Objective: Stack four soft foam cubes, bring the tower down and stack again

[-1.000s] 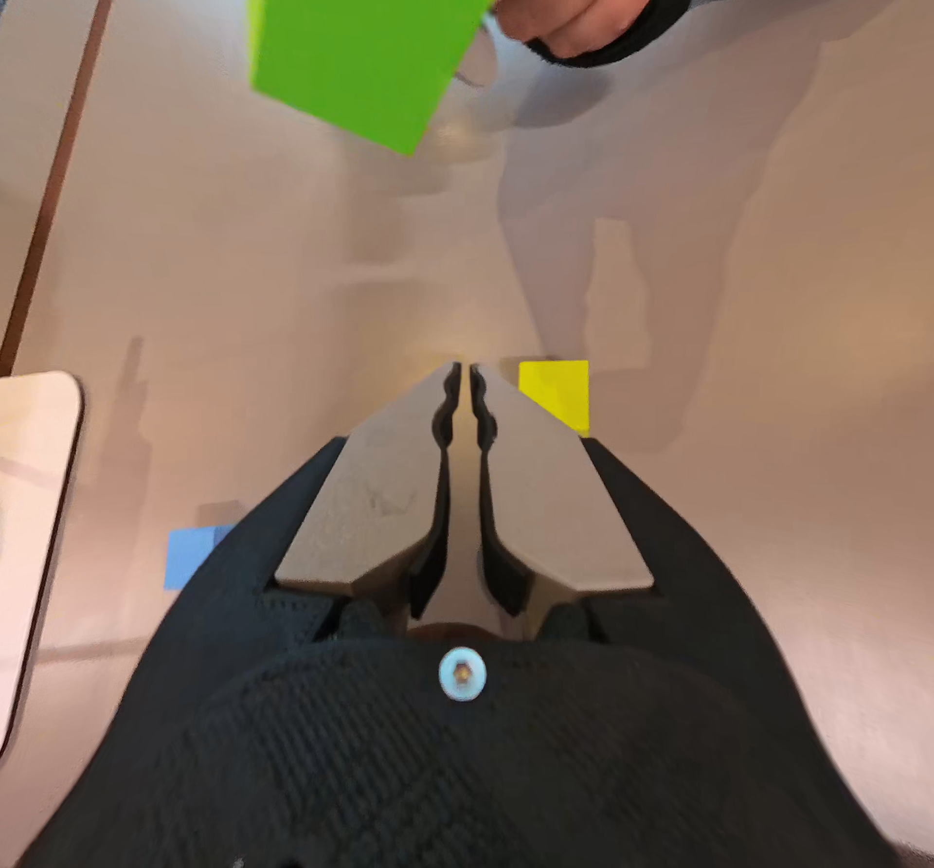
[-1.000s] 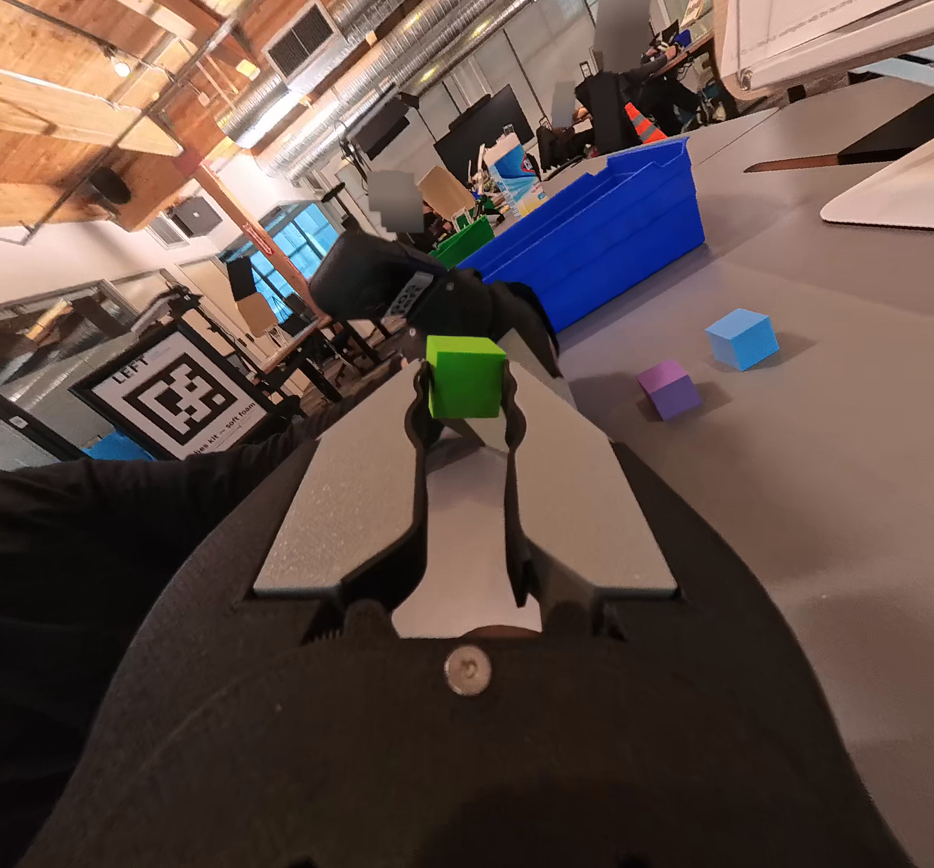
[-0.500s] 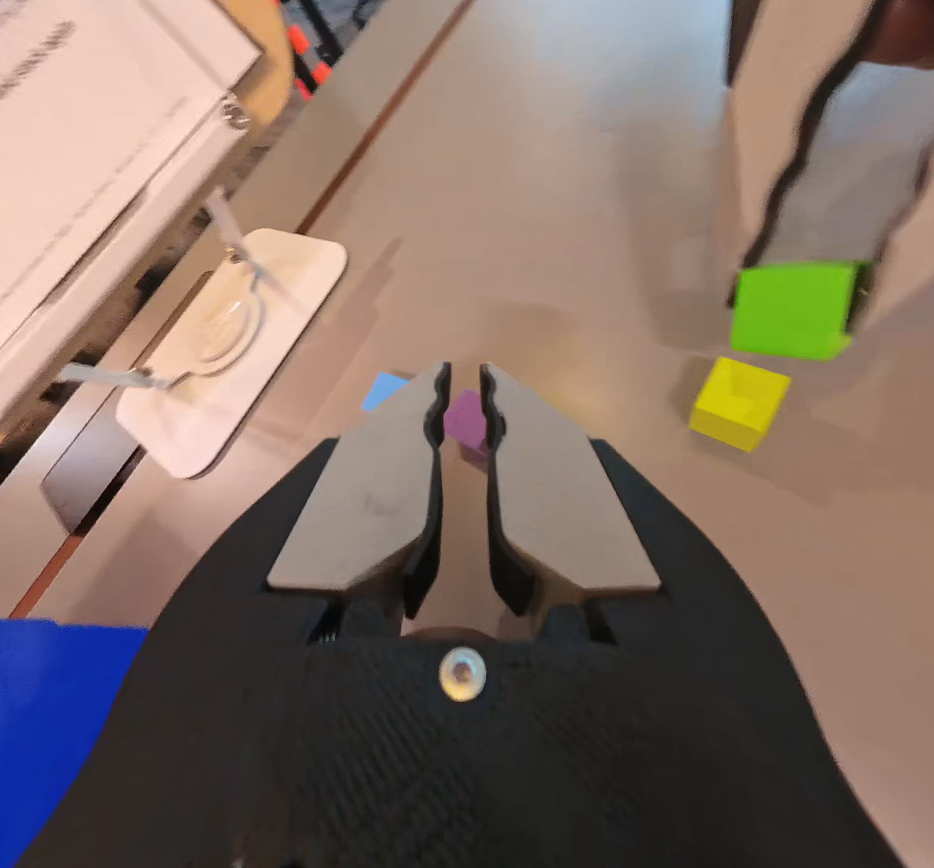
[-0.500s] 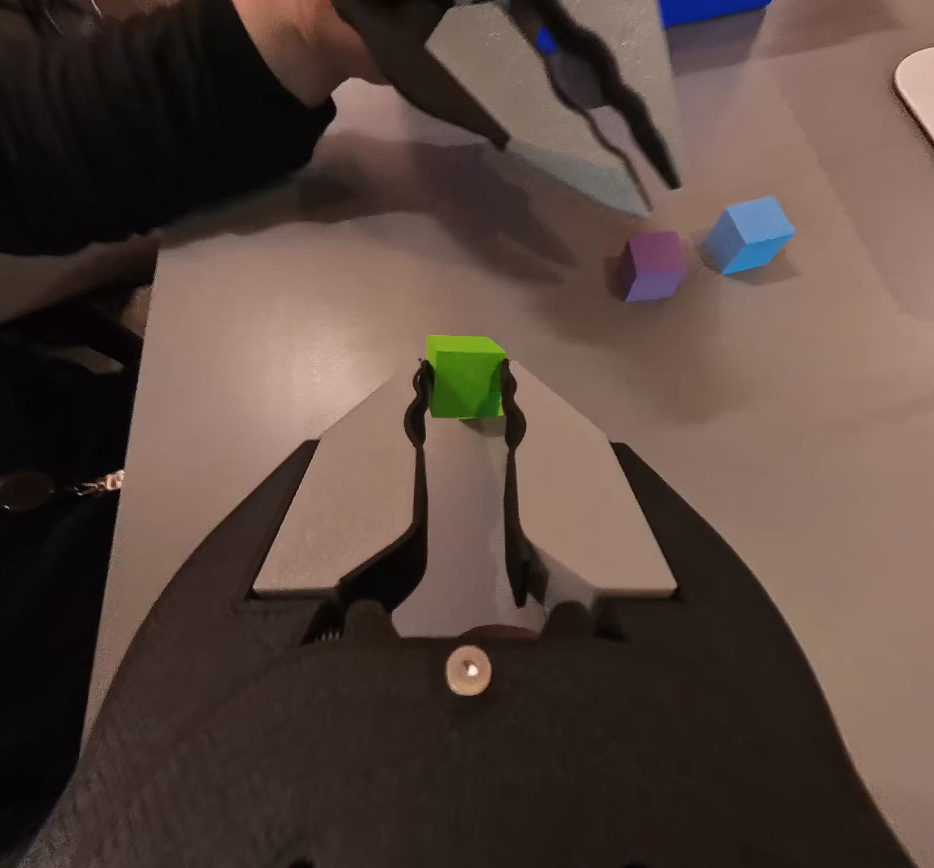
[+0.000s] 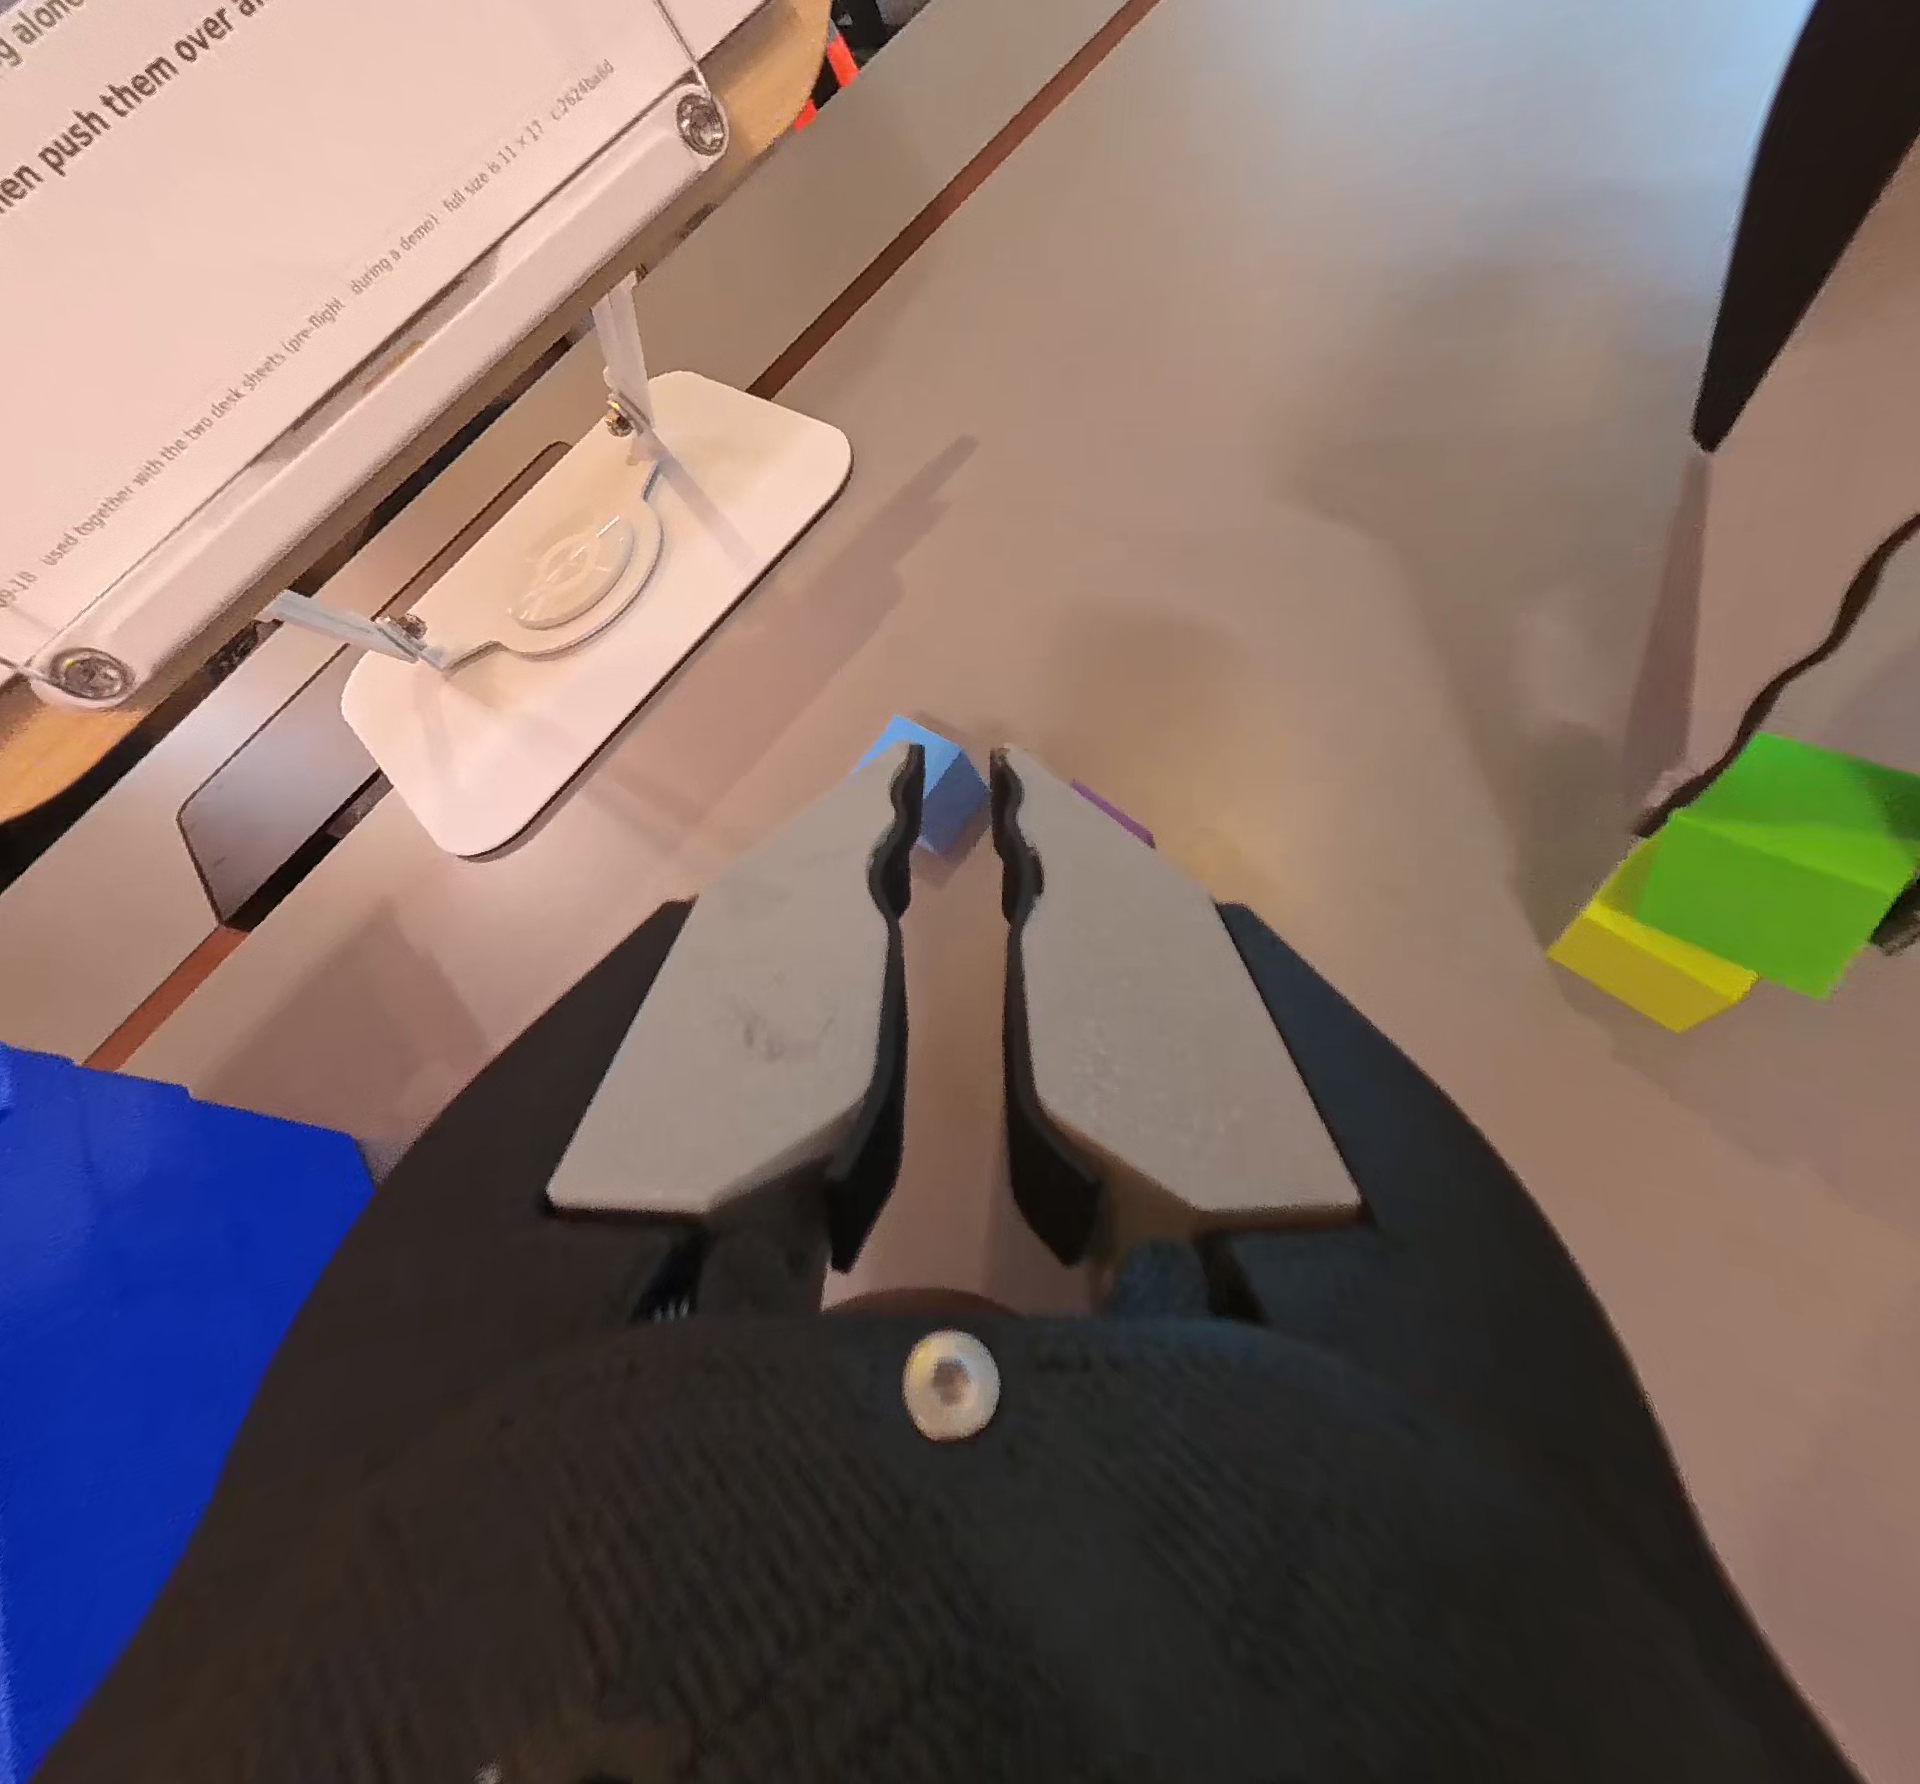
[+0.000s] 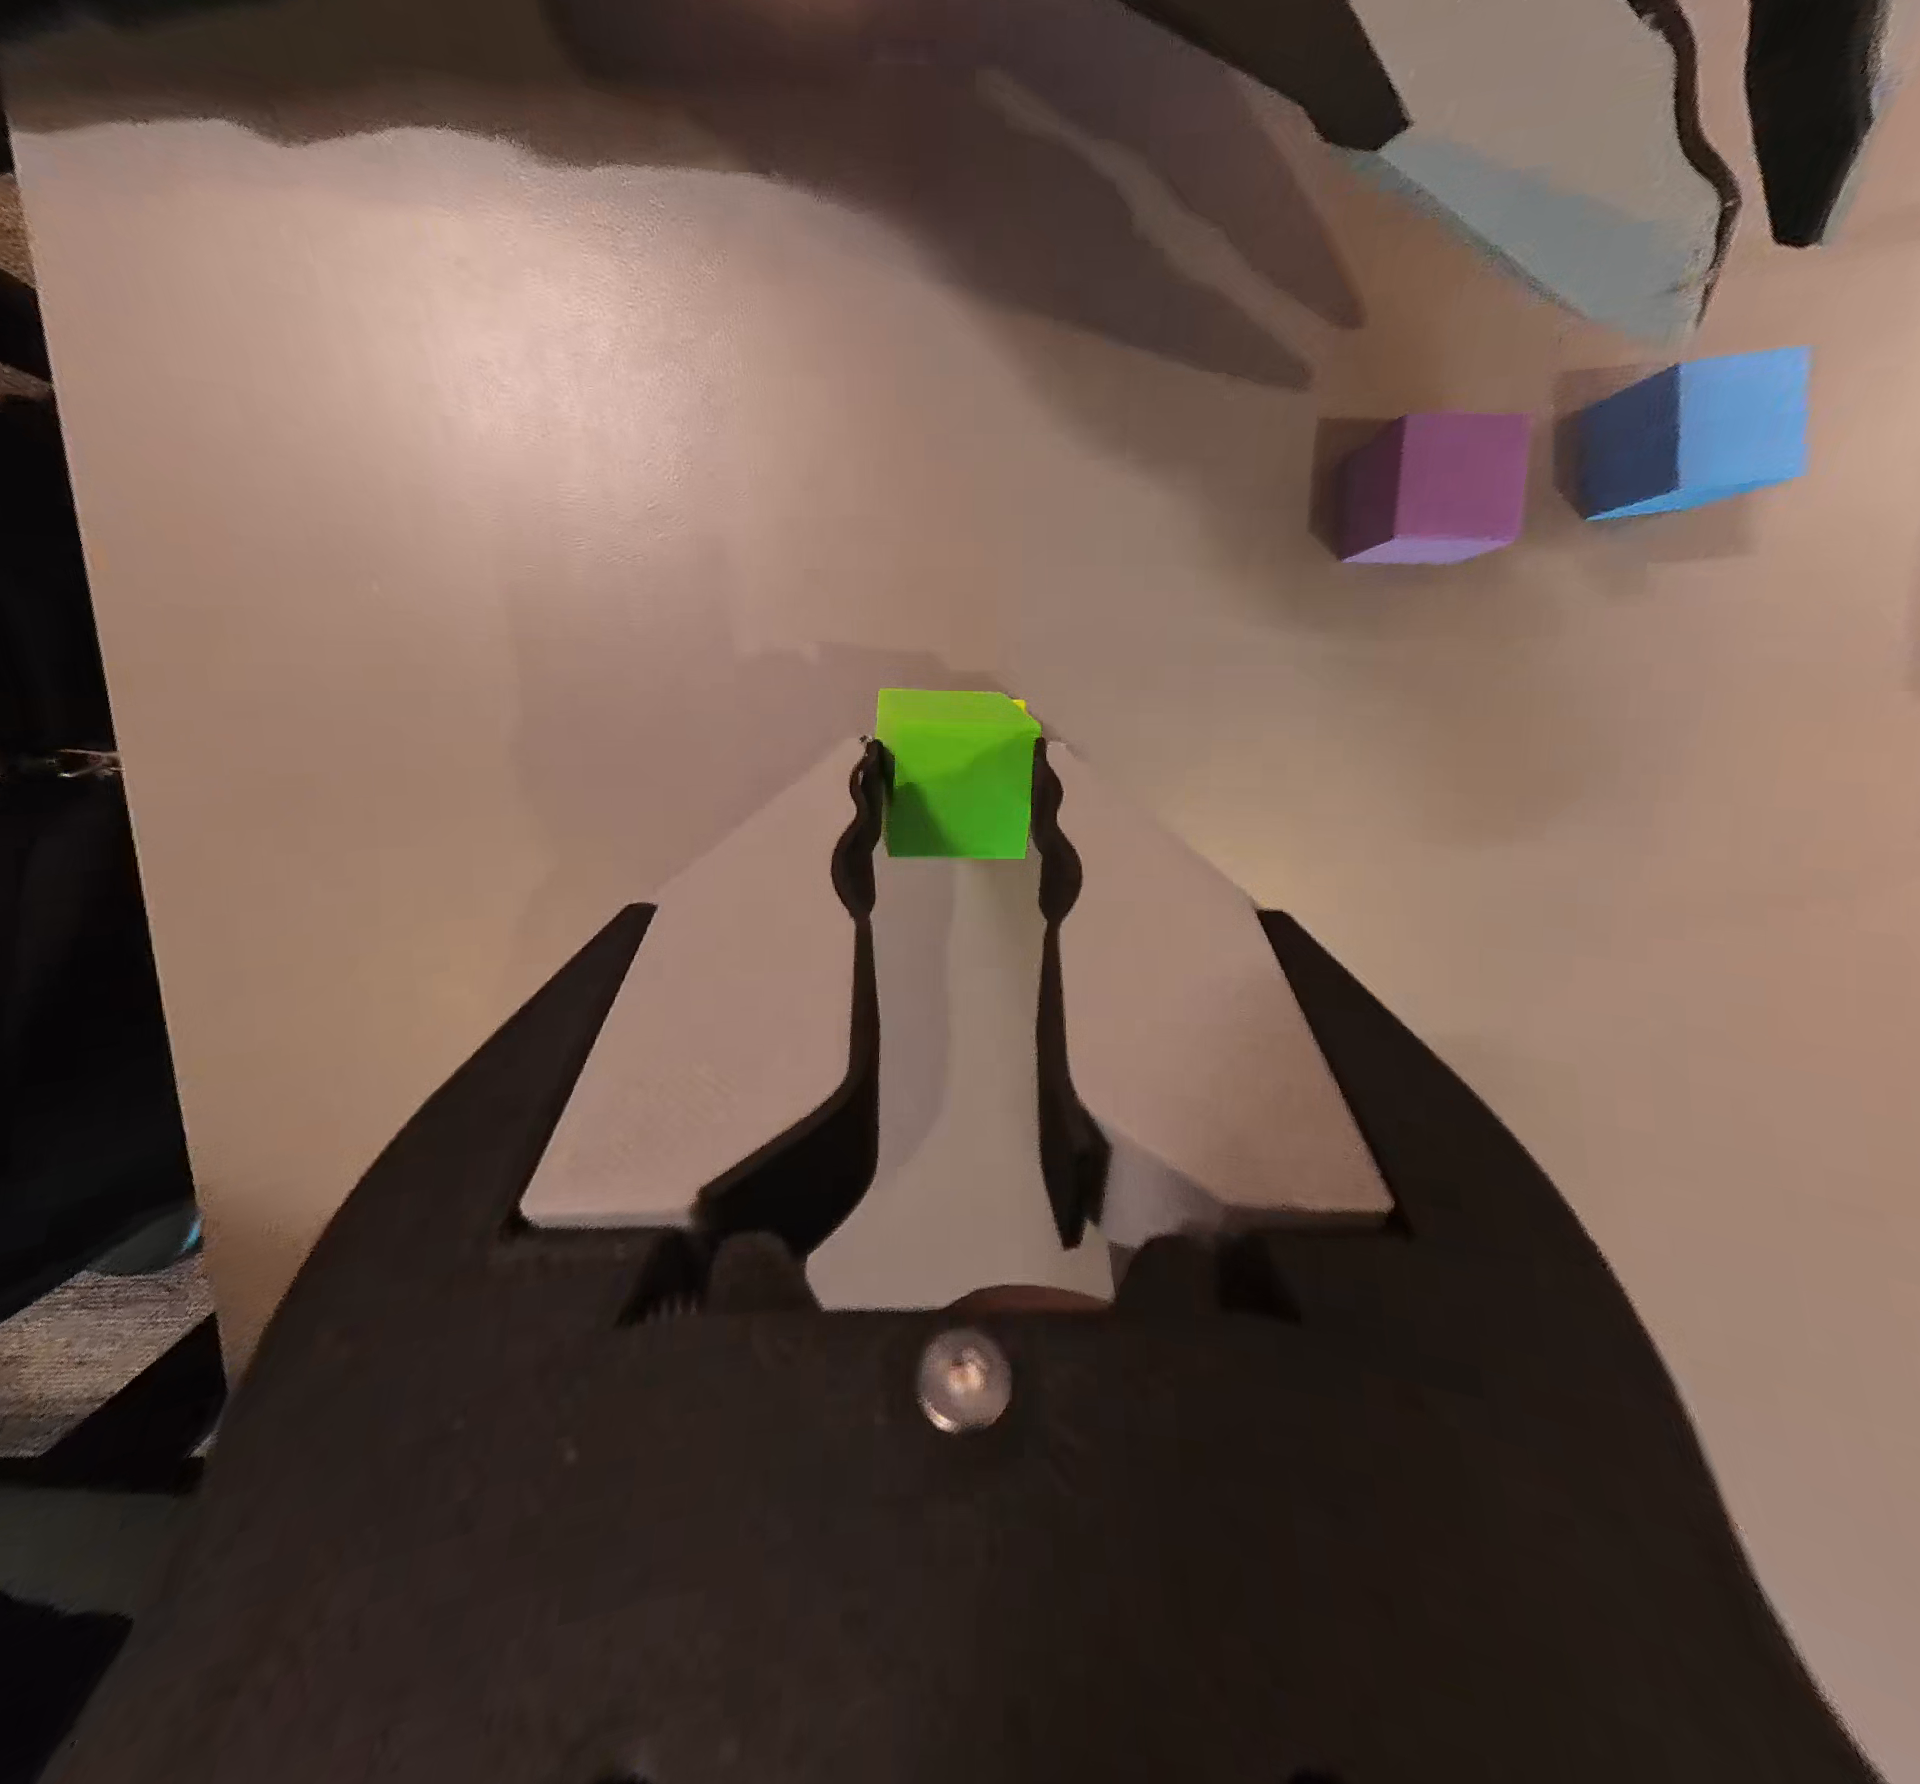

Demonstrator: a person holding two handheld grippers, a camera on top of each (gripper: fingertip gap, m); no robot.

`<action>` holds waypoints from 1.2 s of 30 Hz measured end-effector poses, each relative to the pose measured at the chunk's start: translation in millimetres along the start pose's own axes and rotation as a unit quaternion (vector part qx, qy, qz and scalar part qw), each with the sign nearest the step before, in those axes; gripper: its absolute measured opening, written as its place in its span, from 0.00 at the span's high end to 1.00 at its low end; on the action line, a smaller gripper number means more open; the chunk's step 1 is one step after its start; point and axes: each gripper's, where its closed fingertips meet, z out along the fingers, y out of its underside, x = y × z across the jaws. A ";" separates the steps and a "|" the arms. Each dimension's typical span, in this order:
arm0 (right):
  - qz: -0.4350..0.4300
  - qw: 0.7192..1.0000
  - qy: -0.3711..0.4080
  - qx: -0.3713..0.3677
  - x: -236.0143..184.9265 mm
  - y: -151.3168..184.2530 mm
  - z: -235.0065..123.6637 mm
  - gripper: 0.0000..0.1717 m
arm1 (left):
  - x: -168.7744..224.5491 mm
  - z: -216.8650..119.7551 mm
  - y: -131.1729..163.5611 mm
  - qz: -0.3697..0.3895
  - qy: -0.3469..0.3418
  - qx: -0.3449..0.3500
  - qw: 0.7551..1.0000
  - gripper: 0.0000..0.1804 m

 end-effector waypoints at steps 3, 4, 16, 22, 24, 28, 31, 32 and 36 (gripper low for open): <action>-0.004 1.000 -0.007 -0.008 0.7 2.6 -0.7 0.85 | 0.4 -0.4 -0.6 0.003 -0.005 -0.005 1.000 0.95; -0.006 1.000 -0.008 -0.014 0.9 4.2 -0.4 0.85 | 1.4 -0.4 -1.3 0.005 -0.005 -0.004 1.000 0.95; -0.022 0.999 -0.009 -0.036 1.1 2.9 4.9 0.85 | 2.7 1.5 2.2 0.003 0.000 -0.009 1.000 0.95; -0.027 0.999 -0.004 -0.041 1.2 3.0 7.0 0.85 | 4.2 2.2 3.4 0.011 -0.001 -0.014 1.000 0.94; -0.027 0.999 -0.003 -0.041 1.4 3.2 7.1 0.85 | 5.0 2.3 3.4 0.014 -0.001 -0.015 1.000 0.94; -0.030 0.999 0.001 -0.045 1.5 3.6 7.2 0.85 | 5.3 2.3 3.6 0.017 -0.001 -0.016 1.000 0.94; -0.033 0.998 0.003 -0.049 0.3 4.2 6.3 0.85 | 4.5 1.6 3.0 0.017 -0.002 -0.015 1.000 0.94; -0.033 0.998 0.003 -0.048 0.0 4.0 5.6 0.85 | 4.4 1.2 2.6 0.017 -0.002 -0.014 1.000 0.94; -0.031 0.999 0.008 -0.044 1.2 3.1 3.6 0.85 | 4.5 0.4 1.5 0.018 -0.003 -0.013 1.000 0.94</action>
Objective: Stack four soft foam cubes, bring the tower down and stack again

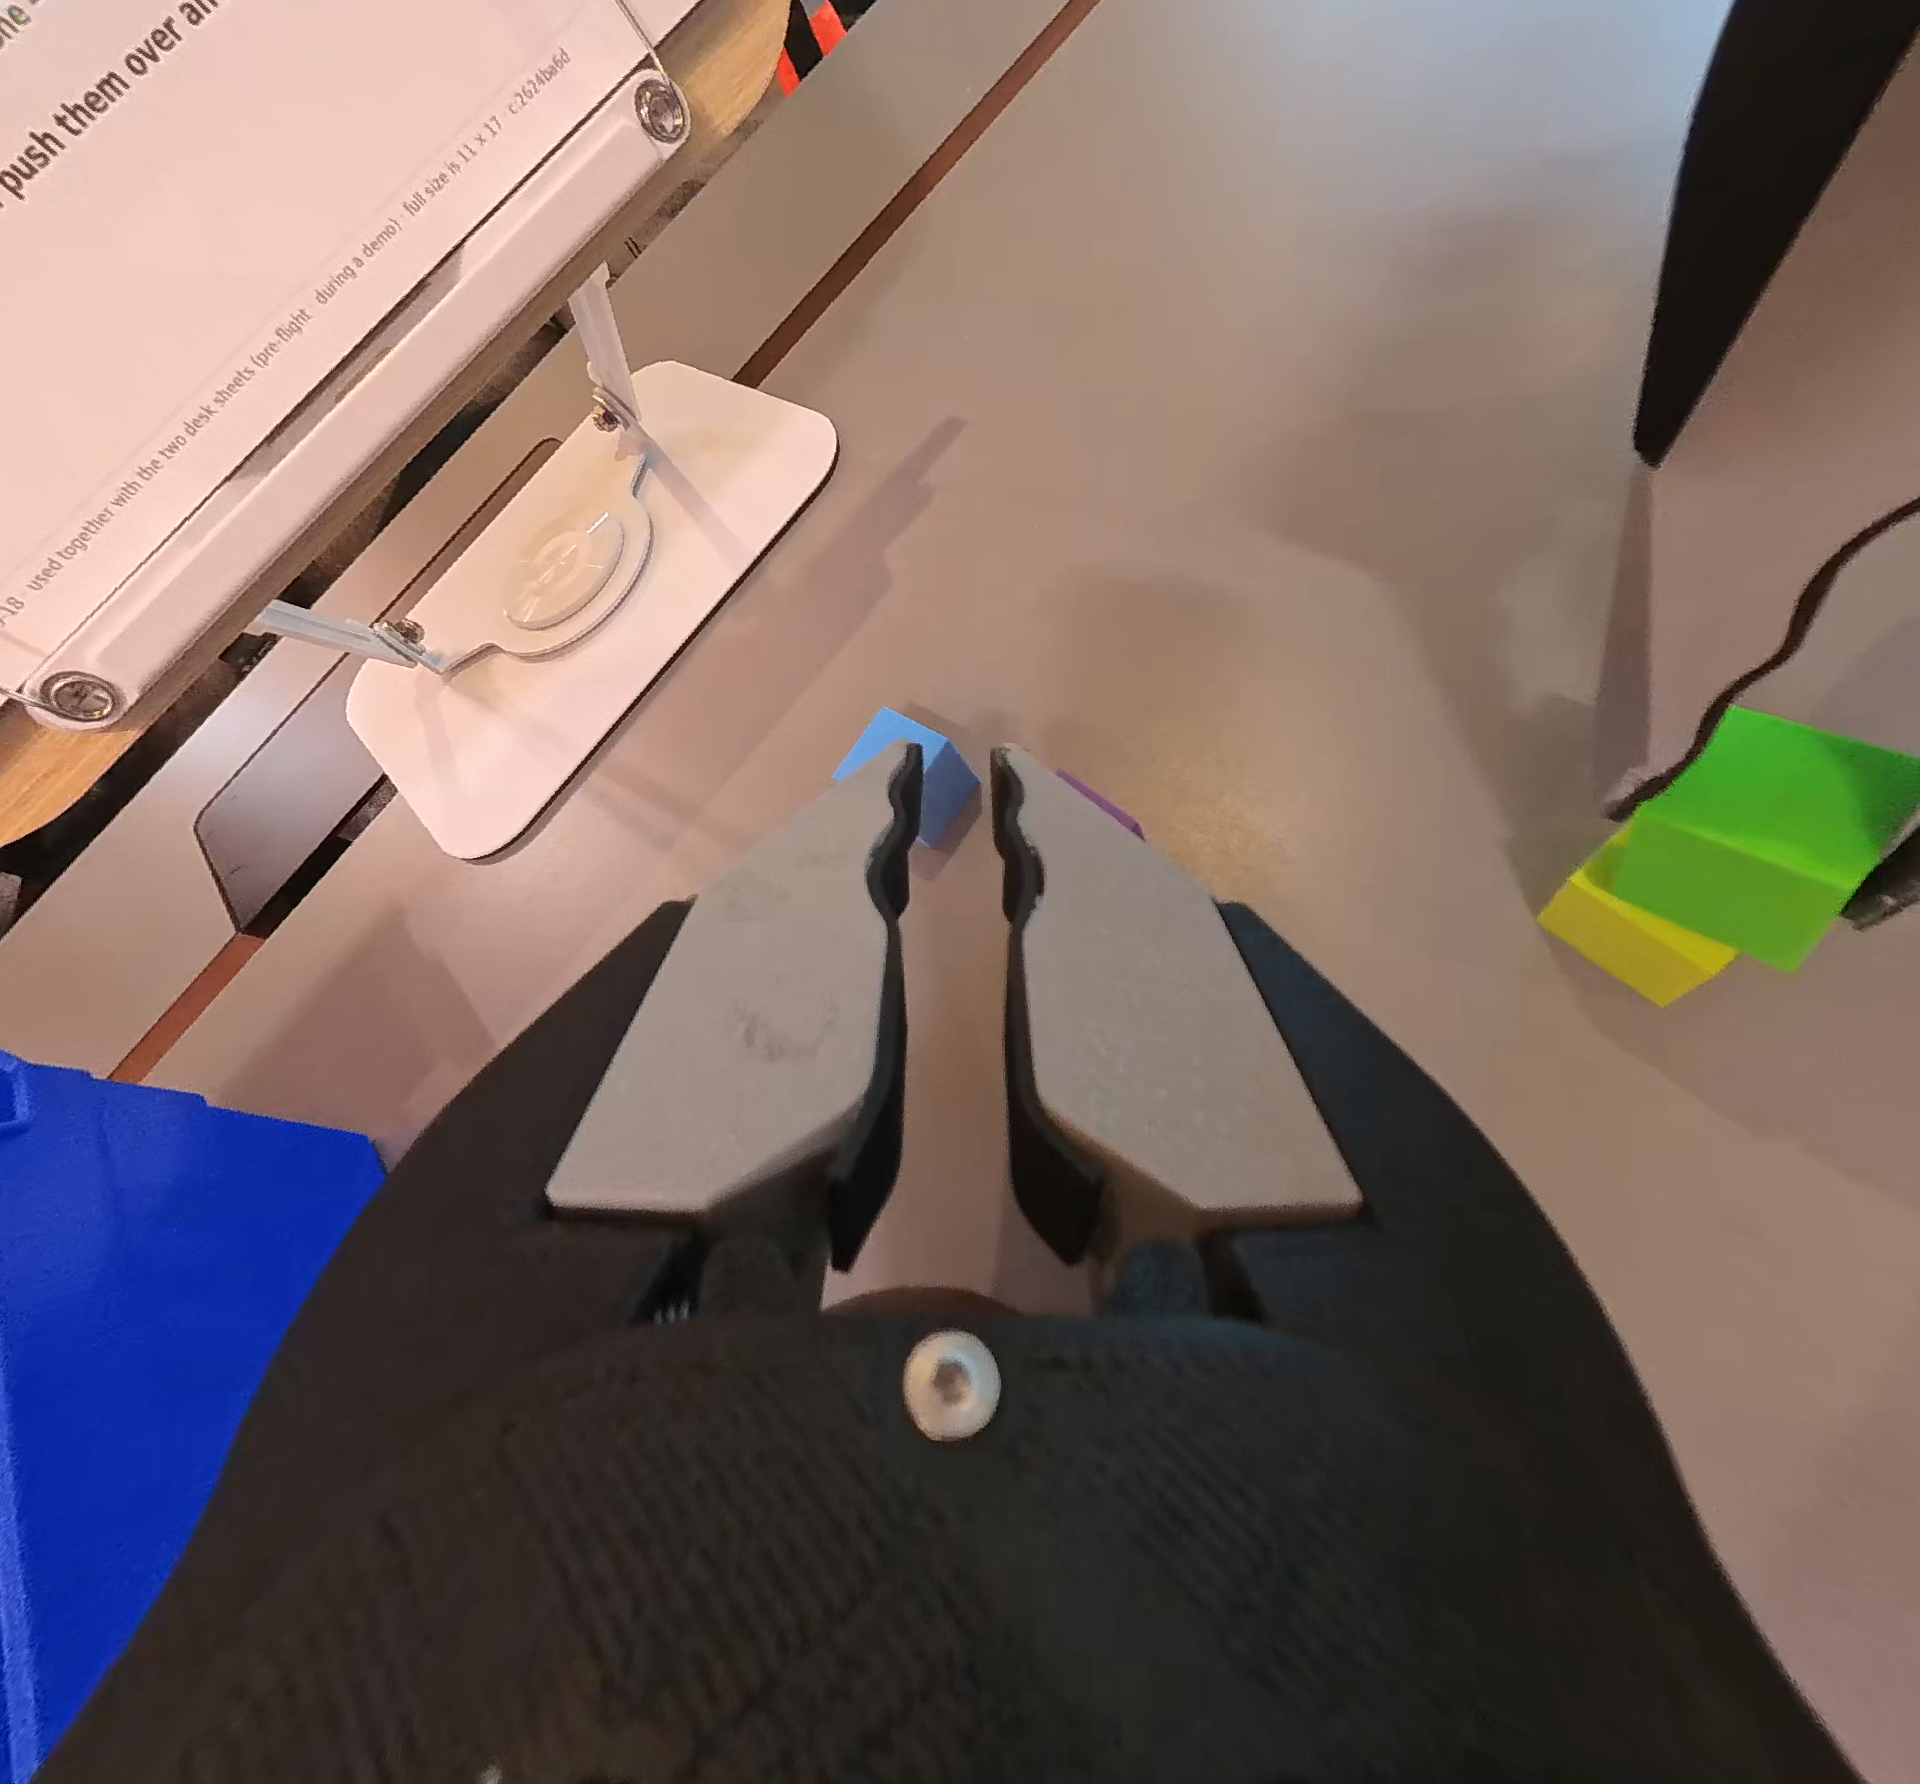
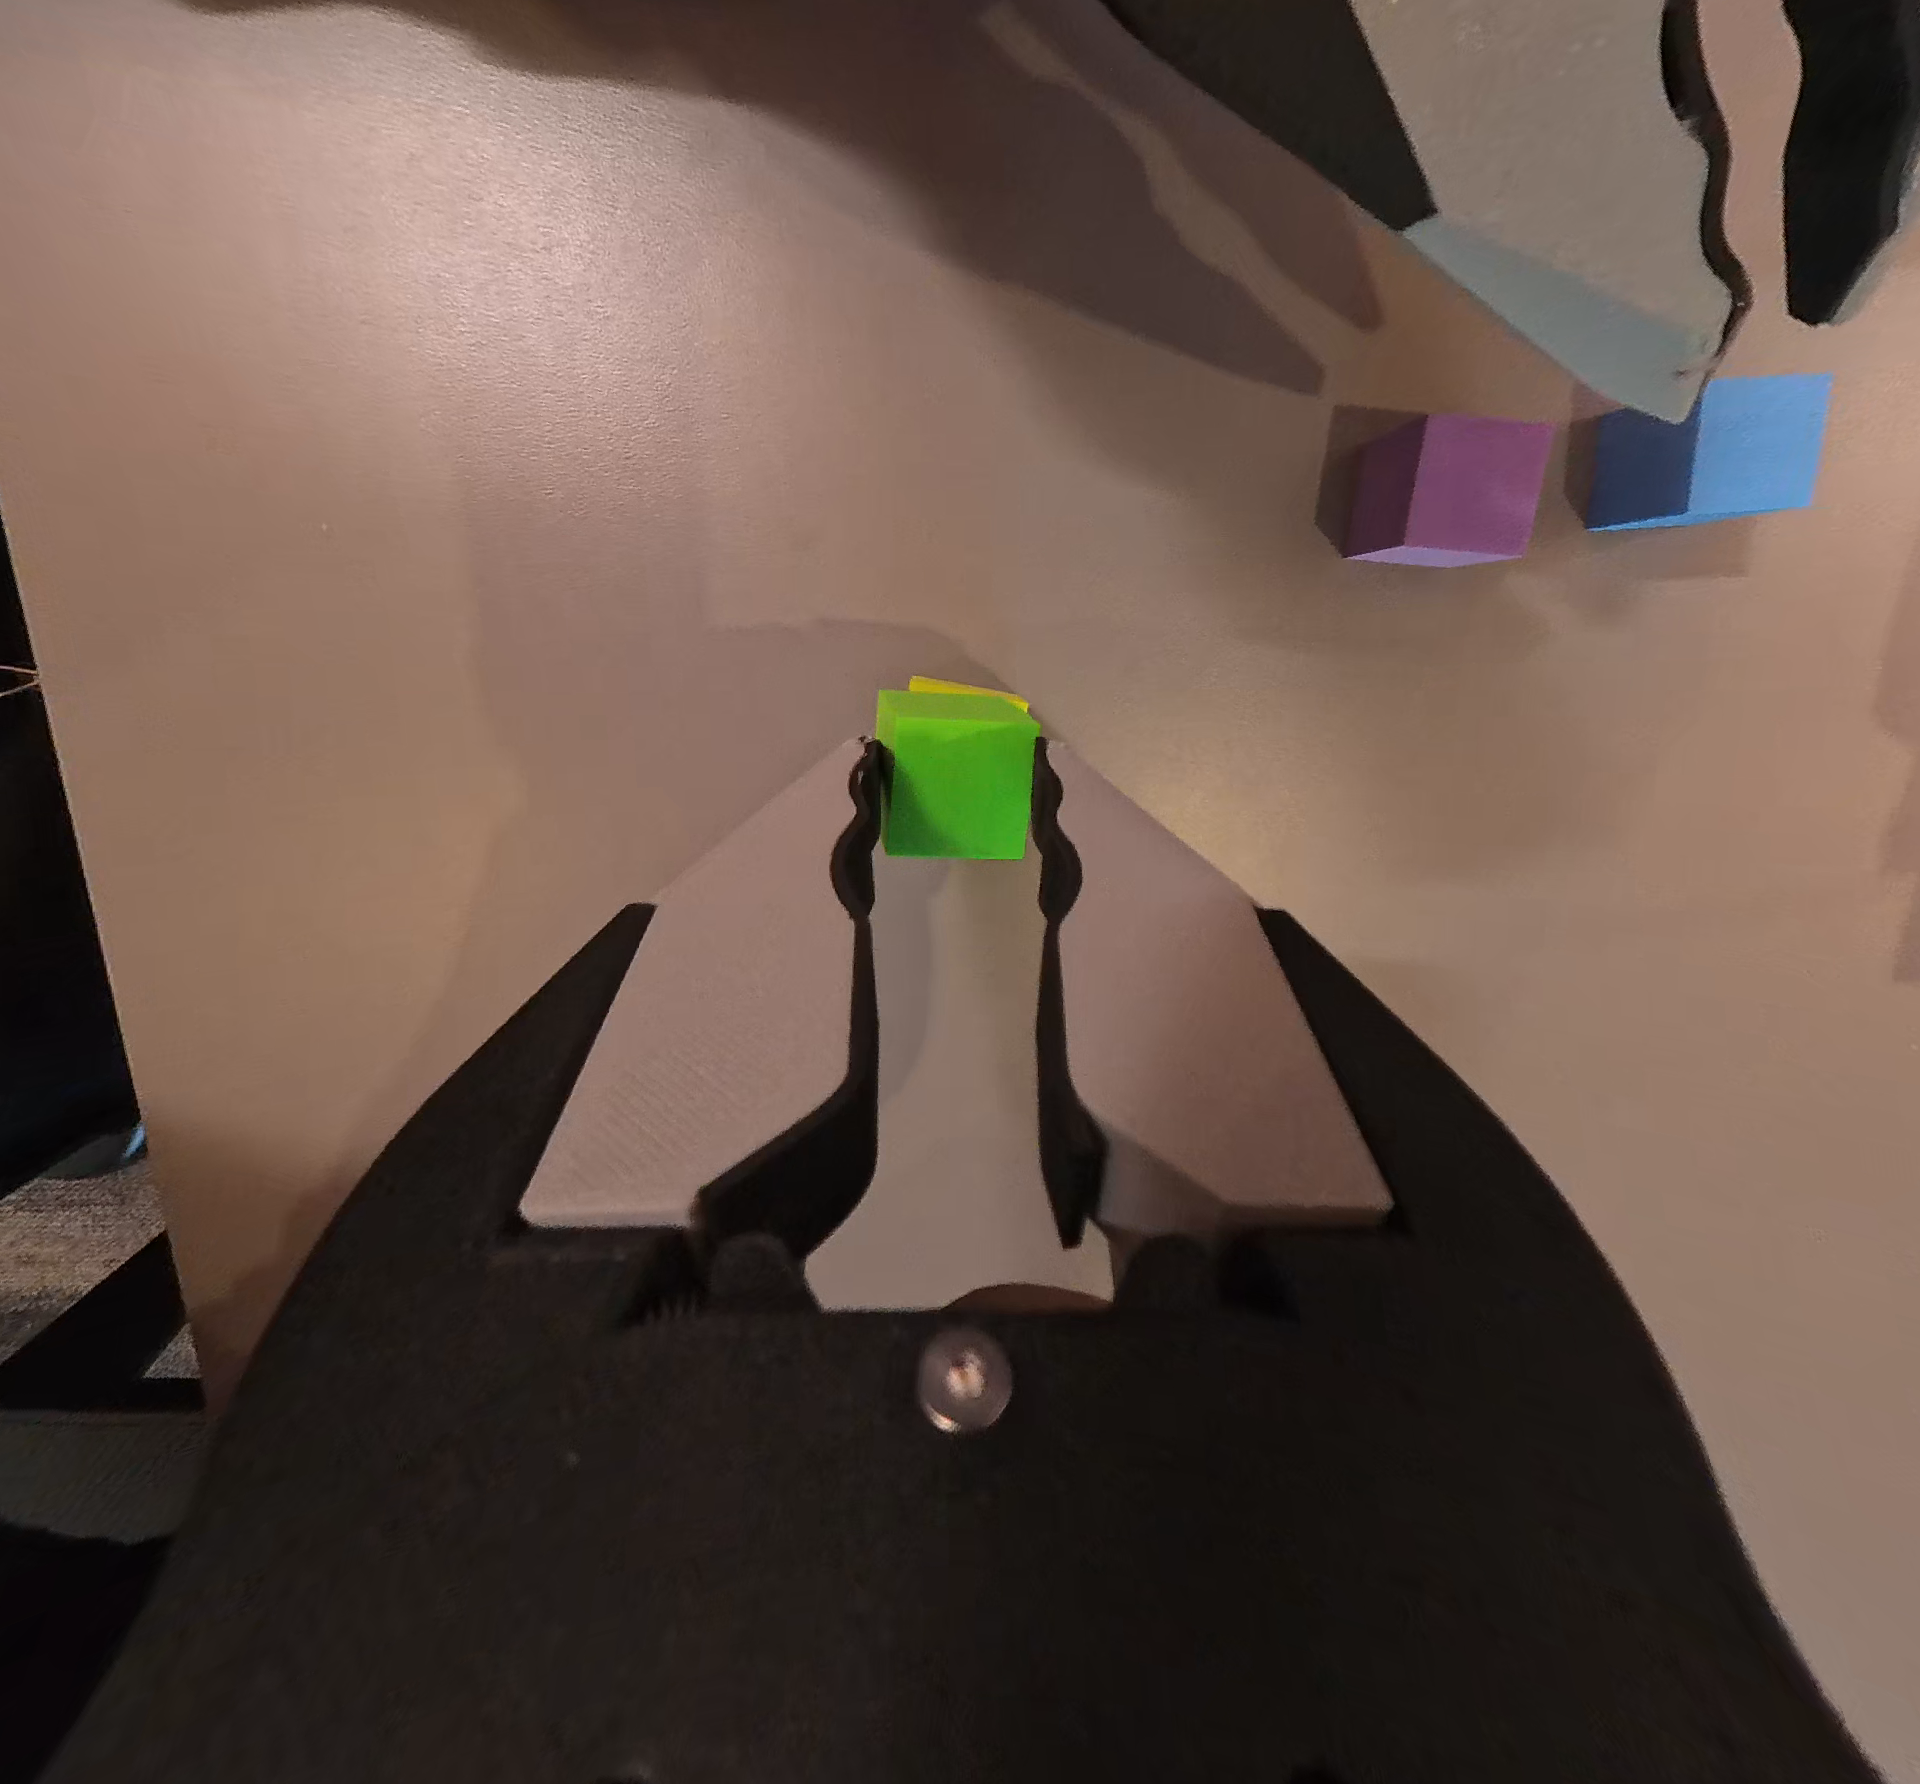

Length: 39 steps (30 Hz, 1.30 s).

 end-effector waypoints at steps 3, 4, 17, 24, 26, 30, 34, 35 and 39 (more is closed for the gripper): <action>0.002 1.000 0.001 -0.007 0.6 1.6 3.0 0.85 | 0.4 0.2 0.3 0.002 0.000 -0.002 1.000 0.94; 0.003 1.000 0.000 -0.007 0.3 1.4 4.2 0.85 | 0.5 0.1 0.4 0.002 0.000 -0.002 1.000 0.94; 0.022 1.000 0.018 -0.008 1.5 -0.9 -1.9 0.85 | 1.2 -0.8 -0.8 0.001 0.002 0.000 1.000 0.94; 0.029 0.999 0.020 -0.025 1.6 2.5 4.8 0.85 | 2.1 -0.9 -1.1 0.004 0.002 0.001 1.000 0.94; 0.033 0.999 0.025 -0.028 2.7 3.3 4.7 0.85 | 1.9 -1.0 -1.2 0.002 0.002 0.001 1.000 0.94; 0.037 0.999 0.028 -0.028 3.0 2.3 5.4 0.85 | 2.4 -0.2 -0.2 0.003 0.002 -0.002 1.000 0.94; 0.047 0.998 0.034 -0.027 3.8 0.4 5.9 0.85 | 3.1 -0.1 -0.4 0.003 0.003 -0.002 1.000 0.94; 0.049 0.998 0.034 -0.028 3.8 0.5 6.0 0.85 | 3.2 0.0 -0.3 0.003 0.003 -0.002 1.000 0.94; 0.056 0.997 0.036 -0.029 3.8 1.2 5.6 0.85 | 4.1 0.3 0.1 0.003 0.005 -0.003 1.000 0.94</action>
